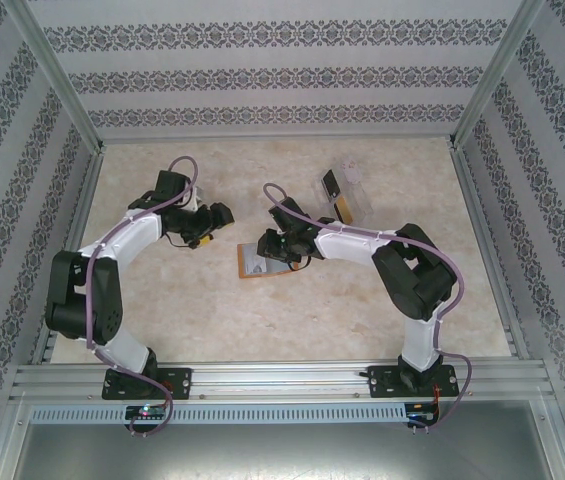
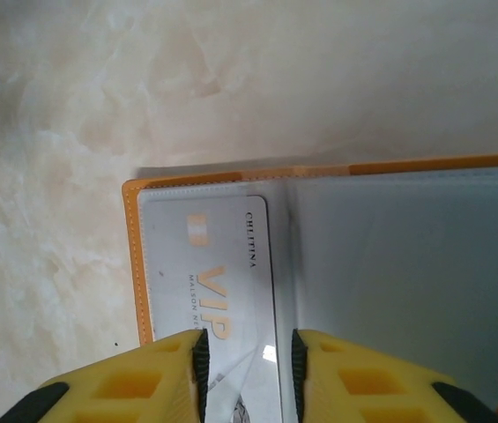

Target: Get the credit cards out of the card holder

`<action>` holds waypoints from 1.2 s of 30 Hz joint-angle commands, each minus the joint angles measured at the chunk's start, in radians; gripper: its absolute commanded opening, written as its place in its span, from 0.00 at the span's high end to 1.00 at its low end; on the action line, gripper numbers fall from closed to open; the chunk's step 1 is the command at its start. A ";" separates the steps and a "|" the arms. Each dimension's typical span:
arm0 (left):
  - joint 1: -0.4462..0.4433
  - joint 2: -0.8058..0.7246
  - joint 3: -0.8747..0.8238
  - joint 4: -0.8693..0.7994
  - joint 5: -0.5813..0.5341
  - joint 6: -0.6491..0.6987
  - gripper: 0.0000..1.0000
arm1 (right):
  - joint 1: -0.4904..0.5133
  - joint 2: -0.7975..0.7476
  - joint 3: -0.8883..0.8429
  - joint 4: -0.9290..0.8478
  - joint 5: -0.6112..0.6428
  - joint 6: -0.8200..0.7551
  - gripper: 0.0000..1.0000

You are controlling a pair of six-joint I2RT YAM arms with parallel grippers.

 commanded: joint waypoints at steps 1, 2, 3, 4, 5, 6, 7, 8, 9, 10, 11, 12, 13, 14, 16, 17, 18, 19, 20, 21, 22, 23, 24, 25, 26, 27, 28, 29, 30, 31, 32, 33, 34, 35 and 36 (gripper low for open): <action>-0.029 0.036 -0.019 0.051 0.059 -0.032 0.32 | -0.005 0.034 0.024 0.004 -0.007 0.021 0.69; -0.037 0.046 -0.019 0.058 0.064 -0.037 0.34 | -0.005 0.039 0.024 0.003 -0.006 0.023 0.70; -0.045 0.057 -0.019 0.063 0.066 -0.042 0.36 | -0.005 0.041 0.024 0.004 -0.007 0.025 0.70; -0.051 0.069 -0.018 0.067 0.067 -0.046 0.40 | -0.004 0.042 0.021 0.004 -0.006 0.025 0.71; -0.058 0.080 -0.017 0.070 0.068 -0.047 0.44 | -0.004 0.044 0.019 0.004 -0.007 0.025 0.71; -0.065 0.091 -0.016 0.075 0.071 -0.050 0.46 | -0.005 0.044 0.018 0.004 -0.007 0.027 0.71; -0.069 0.101 -0.016 0.078 0.071 -0.052 0.49 | -0.005 0.044 0.016 0.005 -0.006 0.026 0.72; -0.073 0.110 -0.015 0.083 0.076 -0.055 0.52 | -0.005 0.041 0.013 0.005 -0.004 0.025 0.72; -0.076 0.120 -0.015 0.088 0.079 -0.055 0.54 | -0.004 0.040 0.012 0.005 -0.004 0.025 0.72; -0.080 0.130 -0.013 0.093 0.085 -0.057 0.57 | -0.005 0.037 0.009 0.005 -0.003 0.024 0.72; -0.085 0.140 -0.012 0.099 0.092 -0.059 0.59 | -0.006 0.034 0.006 0.005 -0.002 0.024 0.72; -0.088 0.148 -0.009 0.099 0.093 -0.059 0.60 | -0.005 0.032 0.006 0.005 -0.002 0.022 0.72; -0.094 0.157 -0.007 0.098 0.092 -0.058 0.62 | -0.006 0.032 0.005 0.005 -0.003 0.021 0.72; -0.098 0.168 -0.004 0.098 0.092 -0.056 0.63 | -0.006 0.032 0.004 0.006 -0.006 0.021 0.72; -0.107 0.185 0.002 0.098 0.095 -0.052 0.67 | -0.006 0.030 0.004 0.008 -0.013 0.019 0.73; -0.111 0.195 0.007 0.100 0.101 -0.047 0.69 | -0.006 0.029 0.002 0.009 -0.016 0.017 0.73; -0.115 0.204 0.010 0.100 0.109 -0.042 0.71 | -0.007 0.026 0.002 0.010 -0.021 0.016 0.74; -0.120 0.214 0.017 0.097 0.118 -0.029 0.73 | -0.007 0.022 0.002 0.010 -0.023 0.015 0.75; -0.122 0.224 0.023 0.090 0.121 -0.022 0.74 | -0.007 0.018 -0.002 0.012 -0.026 0.013 0.75; -0.122 0.231 0.027 0.085 0.120 -0.017 0.75 | -0.008 0.015 -0.002 0.013 -0.027 0.010 0.75; -0.125 0.239 0.031 0.080 0.119 -0.010 0.76 | -0.008 0.011 -0.004 0.012 -0.029 0.009 0.75; -0.124 0.246 0.033 0.070 0.115 -0.004 0.77 | -0.009 0.005 -0.008 0.013 -0.029 0.007 0.75; -0.124 0.250 0.034 0.064 0.107 0.002 0.78 | -0.009 0.000 -0.012 0.014 -0.030 0.006 0.75; -0.124 0.255 0.034 0.058 0.099 0.007 0.78 | -0.011 -0.006 -0.016 0.016 -0.033 0.006 0.75; -0.124 0.260 0.036 0.054 0.093 0.012 0.79 | -0.013 -0.012 -0.023 0.018 -0.037 0.005 0.75; -0.125 0.264 0.035 0.052 0.088 0.016 0.80 | -0.014 -0.018 -0.025 0.020 -0.042 0.007 0.74; -0.124 0.269 0.033 0.052 0.089 0.015 0.80 | -0.016 -0.023 -0.030 0.019 -0.048 0.005 0.74; -0.124 0.273 0.030 0.052 0.088 0.016 0.80 | -0.016 -0.027 -0.034 0.019 -0.054 0.006 0.74; -0.124 0.276 0.029 0.052 0.087 0.017 0.80 | -0.018 -0.029 -0.038 0.019 -0.058 0.006 0.74; -0.124 0.278 0.027 0.054 0.084 0.017 0.80 | -0.018 -0.031 -0.043 0.017 -0.063 0.009 0.75; -0.124 0.279 0.025 0.054 0.082 0.016 0.80 | -0.018 -0.031 -0.046 0.018 -0.068 0.010 0.75; -0.125 0.280 0.023 0.056 0.081 0.018 0.80 | -0.018 -0.030 -0.046 0.019 -0.075 0.009 0.75; -0.124 0.279 0.019 0.055 0.078 0.018 0.80 | -0.017 -0.028 -0.046 0.020 -0.083 0.009 0.75; -0.124 0.280 0.018 0.055 0.076 0.018 0.80 | -0.016 -0.026 -0.045 0.019 -0.089 0.011 0.75; -0.125 0.281 0.019 0.055 0.076 0.020 0.81 | -0.016 -0.023 -0.045 0.020 -0.092 0.010 0.75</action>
